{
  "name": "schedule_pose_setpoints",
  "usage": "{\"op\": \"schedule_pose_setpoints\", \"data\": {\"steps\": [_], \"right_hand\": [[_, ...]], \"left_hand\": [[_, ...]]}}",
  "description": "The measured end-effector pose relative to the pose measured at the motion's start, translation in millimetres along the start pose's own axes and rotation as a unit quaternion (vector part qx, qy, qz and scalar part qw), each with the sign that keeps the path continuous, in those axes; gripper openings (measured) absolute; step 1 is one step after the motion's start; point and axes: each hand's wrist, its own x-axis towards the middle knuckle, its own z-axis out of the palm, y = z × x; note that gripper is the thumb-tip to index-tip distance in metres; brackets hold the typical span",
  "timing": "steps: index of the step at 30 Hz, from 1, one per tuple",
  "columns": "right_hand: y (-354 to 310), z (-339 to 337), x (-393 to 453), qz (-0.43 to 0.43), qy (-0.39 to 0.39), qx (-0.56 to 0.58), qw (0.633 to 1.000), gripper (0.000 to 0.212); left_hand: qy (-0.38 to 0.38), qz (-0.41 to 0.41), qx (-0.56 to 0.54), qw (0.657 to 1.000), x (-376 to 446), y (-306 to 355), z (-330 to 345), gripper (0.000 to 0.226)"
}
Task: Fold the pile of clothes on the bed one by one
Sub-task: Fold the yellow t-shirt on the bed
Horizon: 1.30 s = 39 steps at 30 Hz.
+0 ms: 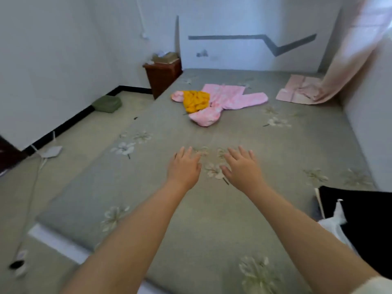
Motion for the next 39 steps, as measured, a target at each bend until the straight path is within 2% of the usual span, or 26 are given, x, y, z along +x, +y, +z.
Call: {"op": "schedule_pose_setpoints", "data": {"steps": [5,11,15,20,27,39], "right_hand": [[-176.7,14.0,46.3,-0.123,0.017,0.030,0.992,0.049],[-367.0,48.4,52.6,-0.174,0.001,0.040,0.984,0.051],[-465.1,70.9,53.7,-0.178,-0.013,0.052,0.983,0.050],[-565.7,103.2,77.2,-0.232,-0.056,0.043,0.970,0.052],[-672.9,182.1,156.1,-0.266,-0.120,0.011,0.957,0.052],[-935.3,245.2,357.3,-0.343,-0.104,0.047,0.932,0.052]], "left_hand": [[0.049,-0.115,0.035,0.992,-74.6,-154.9,-42.2,0.044],[0.043,-0.242,0.059,0.967,-174.3,-323.5,-58.7,0.044],[0.024,-0.302,0.055,0.951,-226.3,-406.5,-56.1,0.045],[0.016,-0.370,0.055,0.927,-269.3,-506.3,-50.2,0.045],[-0.008,-0.425,0.056,0.904,-273.3,-656.6,-19.8,0.046],[0.020,-0.449,0.071,0.890,-206.5,-944.1,-56.1,0.048]]}}
